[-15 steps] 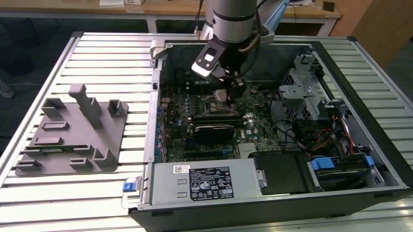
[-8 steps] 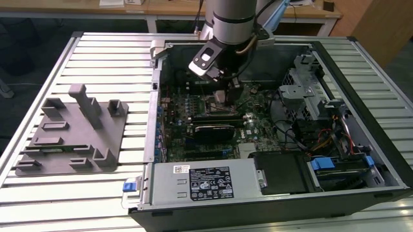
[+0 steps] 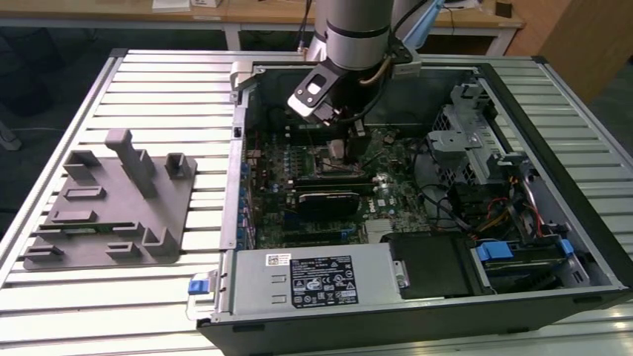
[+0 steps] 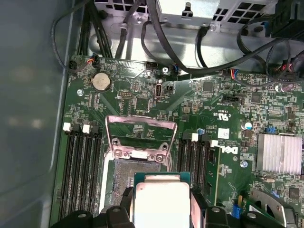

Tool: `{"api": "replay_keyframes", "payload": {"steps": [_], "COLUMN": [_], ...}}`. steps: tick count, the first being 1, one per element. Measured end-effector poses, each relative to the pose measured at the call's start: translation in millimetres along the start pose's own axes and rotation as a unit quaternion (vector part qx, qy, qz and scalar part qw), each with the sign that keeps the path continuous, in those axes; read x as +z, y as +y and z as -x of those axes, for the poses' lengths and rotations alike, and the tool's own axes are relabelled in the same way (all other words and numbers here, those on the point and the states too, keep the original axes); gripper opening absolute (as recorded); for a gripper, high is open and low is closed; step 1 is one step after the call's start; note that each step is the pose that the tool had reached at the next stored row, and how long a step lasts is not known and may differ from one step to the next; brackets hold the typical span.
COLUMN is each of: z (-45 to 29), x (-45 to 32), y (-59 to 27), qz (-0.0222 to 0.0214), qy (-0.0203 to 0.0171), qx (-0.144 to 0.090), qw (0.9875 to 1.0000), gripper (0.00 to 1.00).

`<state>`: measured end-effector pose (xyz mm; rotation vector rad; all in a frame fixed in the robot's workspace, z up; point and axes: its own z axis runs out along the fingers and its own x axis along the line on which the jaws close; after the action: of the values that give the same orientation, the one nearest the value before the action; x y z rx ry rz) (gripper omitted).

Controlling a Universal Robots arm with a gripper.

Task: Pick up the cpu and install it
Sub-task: 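Place the cpu into insertion slot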

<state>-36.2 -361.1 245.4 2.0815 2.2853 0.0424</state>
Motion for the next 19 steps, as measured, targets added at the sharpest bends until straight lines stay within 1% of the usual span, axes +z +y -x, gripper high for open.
{"api": "replay_keyframes", "payload": {"steps": [2,3,6,7,8,15,19], "z": [-0.1,-0.1,0.0,0.0,0.0,-0.9,-1.7], "x": [0.5,1.0,2.4,2.7,2.6,3.3,5.3], "y": [0.0,0.1,0.6,0.7,0.8,0.9,1.2], "qz": [-0.0005,-0.0020,-0.0114,-0.0138,-0.0150,-0.0150,-0.0150], "qy": [0.0003,0.0004,0.0014,0.0017,0.0016,0.0019,0.0019], "qx": [0.000,0.000,0.000,0.000,0.000,0.000,0.001], "qw": [1.0000,1.0000,0.9999,0.9999,0.9999,0.9999,0.9999], "gripper": [0.55,0.55,0.55,0.55,0.55,0.55,0.55]}}
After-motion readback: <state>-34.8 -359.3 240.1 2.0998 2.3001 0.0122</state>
